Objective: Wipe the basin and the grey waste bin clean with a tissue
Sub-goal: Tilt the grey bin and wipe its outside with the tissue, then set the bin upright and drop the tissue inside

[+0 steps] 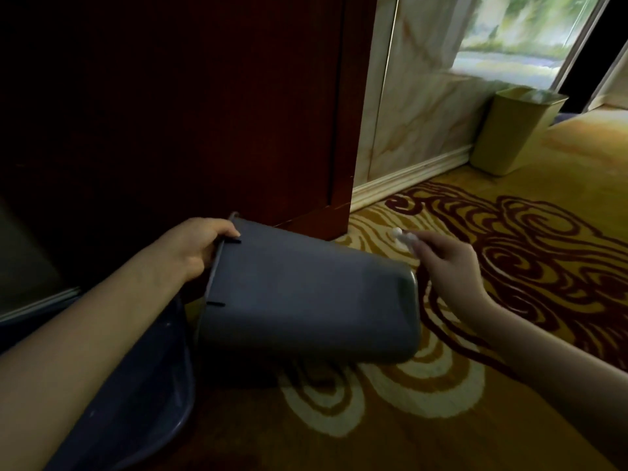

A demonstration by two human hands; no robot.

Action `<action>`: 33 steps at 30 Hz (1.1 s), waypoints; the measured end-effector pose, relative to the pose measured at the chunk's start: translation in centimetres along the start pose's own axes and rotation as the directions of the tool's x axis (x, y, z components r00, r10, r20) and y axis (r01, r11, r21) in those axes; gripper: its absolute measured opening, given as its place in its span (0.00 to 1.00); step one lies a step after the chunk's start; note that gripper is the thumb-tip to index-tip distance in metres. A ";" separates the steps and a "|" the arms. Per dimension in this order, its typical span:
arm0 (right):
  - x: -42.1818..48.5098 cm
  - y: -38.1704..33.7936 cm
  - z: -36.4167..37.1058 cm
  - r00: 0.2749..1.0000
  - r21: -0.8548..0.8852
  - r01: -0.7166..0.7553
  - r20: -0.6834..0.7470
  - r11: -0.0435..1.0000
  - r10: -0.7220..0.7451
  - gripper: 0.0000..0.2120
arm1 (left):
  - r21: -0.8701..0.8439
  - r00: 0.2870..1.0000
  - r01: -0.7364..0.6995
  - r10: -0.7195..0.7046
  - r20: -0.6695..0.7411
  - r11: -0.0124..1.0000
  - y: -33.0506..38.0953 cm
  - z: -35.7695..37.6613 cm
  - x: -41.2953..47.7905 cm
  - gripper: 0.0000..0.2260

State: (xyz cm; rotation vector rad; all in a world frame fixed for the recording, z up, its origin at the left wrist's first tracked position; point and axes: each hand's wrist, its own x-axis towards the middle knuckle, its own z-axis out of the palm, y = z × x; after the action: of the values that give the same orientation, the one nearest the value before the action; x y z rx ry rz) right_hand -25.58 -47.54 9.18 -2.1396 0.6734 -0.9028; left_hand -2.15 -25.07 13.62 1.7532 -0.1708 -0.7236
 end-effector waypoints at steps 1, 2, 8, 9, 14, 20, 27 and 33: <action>0.7 -1.0 0.0 1.000 0.064 -0.001 0.026 0.998 0.000 0.07 | 0.043 0.996 -0.083 0.082 0.043 0.996 0.6 0.0 -0.6 0.06; 1.4 -2.0 0.0 0.999 0.108 0.005 0.044 0.994 -0.009 0.07 | 0.094 0.981 -0.175 0.166 0.100 0.980 1.4 0.0 -1.2 0.07; 4.8 -5.4 1.0 0.997 0.207 0.032 0.067 0.978 -0.047 0.09 | 0.390 0.817 -0.532 0.335 0.470 0.752 4.0 -0.8 -3.3 0.12; 5.1 -5.6 1.1 0.997 0.218 0.036 0.061 0.975 -0.050 0.10 | 0.423 0.794 -0.568 0.336 0.506 0.706 4.2 -1.2 -3.3 0.11; 5.8 -6.8 1.7 0.992 0.218 0.118 0.025 0.969 -0.126 0.11 | 0.614 0.729 -0.682 0.307 0.612 0.397 4.9 -2.2 -2.6 0.12; 5.8 -7.1 2.9 0.950 0.092 0.184 0.240 0.979 -0.201 0.11 | 0.674 0.706 -0.708 0.247 0.664 0.212 4.0 -3.7 -2.9 0.15; 6.0 -7.7 5.4 0.678 -0.213 0.306 0.733 0.928 -0.055 0.07 | 0.709 0.736 -0.675 0.116 0.667 0.204 -0.9 -8.5 -3.7 0.20; 5.6 -8.7 10.8 0.542 -0.328 0.379 0.837 0.865 0.080 0.07 | 0.783 0.803 -0.560 -0.056 0.594 0.272 -2.0 -9.3 -4.7 0.23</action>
State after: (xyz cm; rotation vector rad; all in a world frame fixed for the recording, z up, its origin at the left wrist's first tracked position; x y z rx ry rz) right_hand -12.32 -41.63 12.59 -2.7340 0.1827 0.3568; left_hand -1.31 -14.57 14.88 2.4781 -1.5806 -0.9002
